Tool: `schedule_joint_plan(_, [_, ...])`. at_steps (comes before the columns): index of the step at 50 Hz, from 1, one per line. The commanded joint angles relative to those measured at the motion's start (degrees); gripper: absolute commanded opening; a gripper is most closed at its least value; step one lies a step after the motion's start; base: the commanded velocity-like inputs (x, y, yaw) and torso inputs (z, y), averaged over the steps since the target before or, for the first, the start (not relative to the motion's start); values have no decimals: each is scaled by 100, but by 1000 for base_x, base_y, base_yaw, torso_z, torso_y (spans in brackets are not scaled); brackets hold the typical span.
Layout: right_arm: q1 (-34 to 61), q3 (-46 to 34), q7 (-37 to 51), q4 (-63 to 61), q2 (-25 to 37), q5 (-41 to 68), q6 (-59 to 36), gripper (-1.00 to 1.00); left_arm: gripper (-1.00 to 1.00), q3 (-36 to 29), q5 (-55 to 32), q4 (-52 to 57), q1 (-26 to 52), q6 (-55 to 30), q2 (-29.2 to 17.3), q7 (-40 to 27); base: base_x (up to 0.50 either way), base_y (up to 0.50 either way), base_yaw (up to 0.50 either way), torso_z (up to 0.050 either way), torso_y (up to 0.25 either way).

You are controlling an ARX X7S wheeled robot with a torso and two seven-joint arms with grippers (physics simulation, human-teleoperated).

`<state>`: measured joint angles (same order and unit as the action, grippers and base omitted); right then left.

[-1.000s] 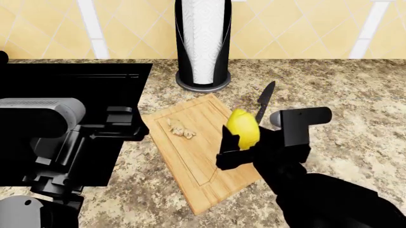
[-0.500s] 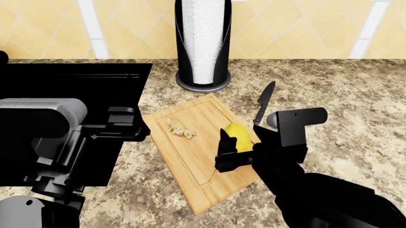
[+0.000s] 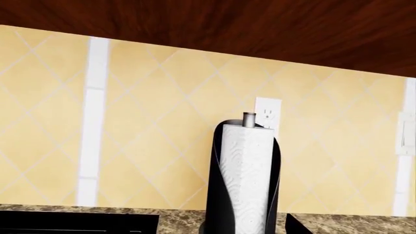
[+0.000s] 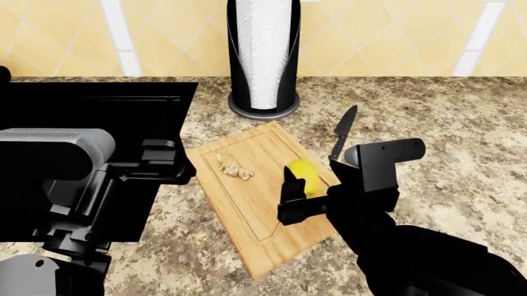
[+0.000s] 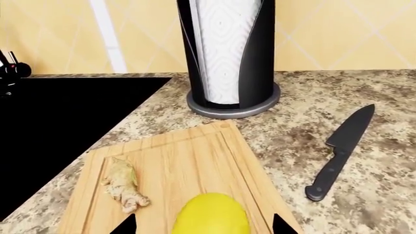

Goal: Pick the vegetables from the sink and place them on the cutting board.

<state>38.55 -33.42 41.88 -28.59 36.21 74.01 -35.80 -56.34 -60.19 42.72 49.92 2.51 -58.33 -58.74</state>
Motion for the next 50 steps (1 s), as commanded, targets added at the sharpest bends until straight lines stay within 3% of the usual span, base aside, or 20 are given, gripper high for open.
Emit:
schedule_joint_plan(1, [-17, 72, 29, -237, 61, -87, 111, 100, 100, 11, -6, 26, 2, -23, 1, -9, 0, 0, 0, 0, 0])
schedule_joint_plan(17, [123, 1158, 1627, -3136, 1268, -230, 808, 100, 100, 34, 17, 65, -21, -20, -13, -29, 0, 0, 0, 0, 0])
schedule_joint_plan(21, [1426, -1178, 2223, -3141, 2408, -795, 2615, 100, 100, 41, 14, 85, -20, -25, -21, -39, 0, 0, 0, 0, 0])
schedule_joint_plan(25, [3410, -4009, 2880, -3139, 2988, -1384, 3937, 100, 100, 51, 4, 91, -16, -28, -26, -42, 0, 0, 0, 0, 0])
schedule_joint_plan(30, [5952, -7286, 3674, -3140, 3078, -2100, 5127, 100, 100, 72, 26, 105, -32, 1, -44, -49, 0, 0, 0, 0, 0])
schedule_joint_plan(33, [7603, -9403, 4332, -3140, 2809, -2643, 5900, 100, 100, 104, 49, 116, -52, 55, -66, -69, 0, 0, 0, 0, 0])
schedule_joint_plan(35, [8358, -10414, 4756, -3139, 2543, -2942, 6320, 100, 100, 116, 61, 124, -61, 75, -74, -79, 0, 0, 0, 0, 0])
schedule_joint_plan(42, [8727, -10799, 4807, -3140, 2709, -3193, 6568, 100, 100, 316, 463, 292, -248, 501, -212, -278, 0, 0, 0, 0, 0])
schedule_joint_plan(50, [9036, -11094, 4809, -3141, 3243, -3738, 6890, 100, 100, 739, 1161, 499, -765, 1637, -508, -585, 0, 0, 0, 0, 0])
